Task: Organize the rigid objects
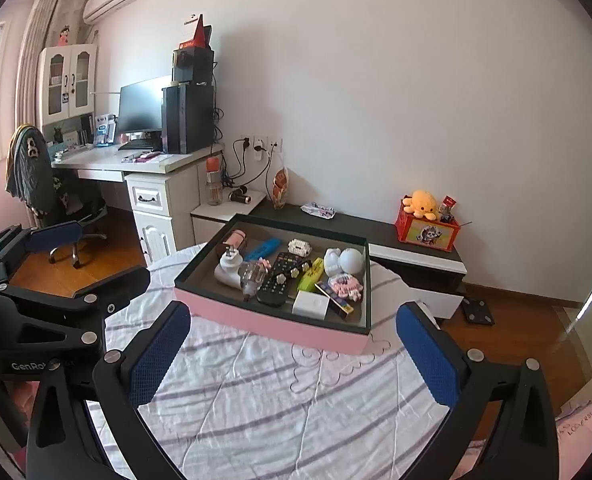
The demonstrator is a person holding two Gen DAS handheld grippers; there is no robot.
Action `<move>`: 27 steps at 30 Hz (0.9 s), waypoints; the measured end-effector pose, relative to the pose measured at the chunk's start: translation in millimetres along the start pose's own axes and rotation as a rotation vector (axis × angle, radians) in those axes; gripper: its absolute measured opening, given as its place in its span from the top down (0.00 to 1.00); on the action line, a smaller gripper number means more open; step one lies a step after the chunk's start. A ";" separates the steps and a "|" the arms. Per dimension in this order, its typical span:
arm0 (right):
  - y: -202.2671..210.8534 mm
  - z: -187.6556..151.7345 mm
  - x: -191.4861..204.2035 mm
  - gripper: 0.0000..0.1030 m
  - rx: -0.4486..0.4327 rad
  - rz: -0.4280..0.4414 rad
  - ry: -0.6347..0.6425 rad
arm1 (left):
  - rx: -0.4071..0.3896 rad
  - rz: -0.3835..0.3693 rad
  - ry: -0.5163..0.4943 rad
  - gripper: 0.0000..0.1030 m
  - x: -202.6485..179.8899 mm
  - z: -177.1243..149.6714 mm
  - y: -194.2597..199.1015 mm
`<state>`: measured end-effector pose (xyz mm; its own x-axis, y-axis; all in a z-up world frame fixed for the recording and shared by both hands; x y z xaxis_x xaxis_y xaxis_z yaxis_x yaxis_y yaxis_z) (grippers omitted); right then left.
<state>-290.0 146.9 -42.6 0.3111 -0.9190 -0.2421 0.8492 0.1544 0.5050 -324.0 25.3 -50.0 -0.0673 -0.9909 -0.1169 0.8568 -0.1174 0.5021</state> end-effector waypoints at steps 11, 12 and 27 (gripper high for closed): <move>29.7 3.8 -4.4 0.00 -0.060 -0.006 -0.016 | -0.122 0.007 -0.021 0.00 -8.7 11.1 39.8; 35.4 6.3 -3.8 0.00 -0.076 -0.013 -0.012 | -0.145 0.008 -0.024 0.00 -9.3 13.1 47.4; 142.2 26.1 19.2 0.00 -0.281 -0.080 0.029 | -0.410 0.035 -0.040 0.00 -8.4 22.1 168.7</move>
<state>-174.4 141.7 46.1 0.2472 -0.9223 -0.2971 0.9550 0.1801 0.2356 -190.1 12.4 54.6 -0.0472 -0.9966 -0.0678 0.9911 -0.0552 0.1215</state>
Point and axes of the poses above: each gripper's, at about its wrist camera, not at the fingertips, and y roughly against the way its jaws point, x to its left, z to its top, the point moved 6 cm from there along -y, roughly the way its jaws point, and after that the axes turned 10 degrees about y, right-handed, at the moved point
